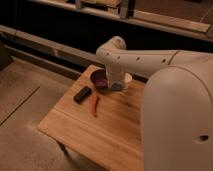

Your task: Place the white sponge in the ceramic bowl

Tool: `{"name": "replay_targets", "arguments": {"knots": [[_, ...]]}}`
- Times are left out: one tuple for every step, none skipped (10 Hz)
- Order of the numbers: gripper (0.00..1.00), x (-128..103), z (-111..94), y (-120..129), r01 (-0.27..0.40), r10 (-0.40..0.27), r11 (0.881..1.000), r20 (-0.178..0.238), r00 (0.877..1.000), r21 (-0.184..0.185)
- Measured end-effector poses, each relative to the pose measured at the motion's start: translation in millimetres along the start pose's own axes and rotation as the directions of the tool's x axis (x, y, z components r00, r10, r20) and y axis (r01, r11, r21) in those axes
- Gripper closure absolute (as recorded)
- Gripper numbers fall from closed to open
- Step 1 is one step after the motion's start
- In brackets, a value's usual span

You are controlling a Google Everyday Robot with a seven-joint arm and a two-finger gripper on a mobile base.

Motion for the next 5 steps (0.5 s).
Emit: {"name": "replay_targets", "arguments": {"knots": [[0.86,-7,5,-1,0.011,-0.011,1.0,-0.008,1.0,0.016],[0.86,-14,15,-3,0.023,-0.022,0.999,-0.019,1.0,0.034],[0.86,-19,19,-3,0.032,-0.031,0.999,-0.019,0.999,0.042],[0.86,-27,24,-3,0.051,-0.051,0.998,-0.012,0.999,0.047],[0.86,-35,25,0,0.075,-0.076,0.996,0.004,0.997,0.05]]}}
